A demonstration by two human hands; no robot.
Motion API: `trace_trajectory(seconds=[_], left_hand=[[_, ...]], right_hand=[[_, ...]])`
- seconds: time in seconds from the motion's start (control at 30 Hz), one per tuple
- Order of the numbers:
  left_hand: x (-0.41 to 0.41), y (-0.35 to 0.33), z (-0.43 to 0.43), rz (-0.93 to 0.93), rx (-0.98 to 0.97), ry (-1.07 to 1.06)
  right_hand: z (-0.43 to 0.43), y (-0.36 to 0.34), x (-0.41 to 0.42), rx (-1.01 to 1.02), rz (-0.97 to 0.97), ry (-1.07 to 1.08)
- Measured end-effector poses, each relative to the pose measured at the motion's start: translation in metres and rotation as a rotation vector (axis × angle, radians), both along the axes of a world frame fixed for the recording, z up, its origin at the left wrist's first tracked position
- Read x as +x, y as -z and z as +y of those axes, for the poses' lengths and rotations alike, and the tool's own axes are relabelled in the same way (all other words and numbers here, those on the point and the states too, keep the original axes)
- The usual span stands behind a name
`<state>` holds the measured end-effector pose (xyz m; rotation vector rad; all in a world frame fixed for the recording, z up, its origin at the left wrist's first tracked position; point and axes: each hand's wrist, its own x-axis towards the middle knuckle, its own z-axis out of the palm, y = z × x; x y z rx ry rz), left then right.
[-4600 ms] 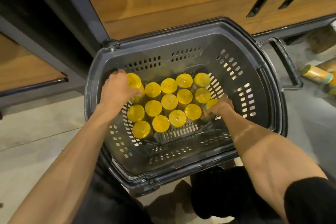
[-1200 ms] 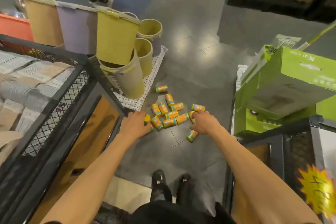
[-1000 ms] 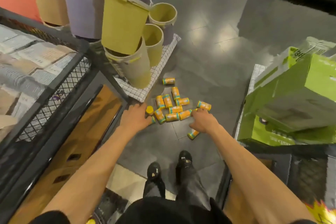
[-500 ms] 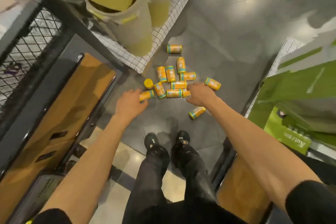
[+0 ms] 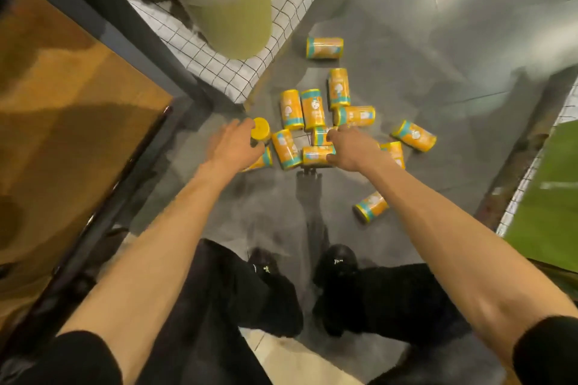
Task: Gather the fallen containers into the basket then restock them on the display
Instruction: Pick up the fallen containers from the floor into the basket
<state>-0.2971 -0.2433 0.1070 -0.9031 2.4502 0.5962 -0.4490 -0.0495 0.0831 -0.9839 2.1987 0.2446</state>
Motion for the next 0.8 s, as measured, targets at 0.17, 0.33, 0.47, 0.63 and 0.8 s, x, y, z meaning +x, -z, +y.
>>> trace_trajectory(seconds=[0.17,0.33,0.47,0.63,0.8], left_hand=[[-0.011,0.108,-0.017,0.029,0.033,-0.009],[-0.027,0.182,-0.025,0.086,-0.052,0.035],[-0.034,0.218,-0.029,0.097,-0.119,0.080],[-0.042,0.241,-0.033,0.134,-0.136,0.080],[-0.044,0.255,-0.039,0.168,-0.096,0.042]], right_hand=[[-0.012,0.104,-0.007,-0.064,0.038,-0.018],[-0.019,0.191,-0.010,-0.072,0.061,-0.076],[-0.017,0.233,-0.010,-0.099,0.037,-0.052],[-0.018,0.261,-0.006,-0.124,0.030,-0.055],[-0.016,0.282,-0.006,-0.155,0.088,-0.069]])
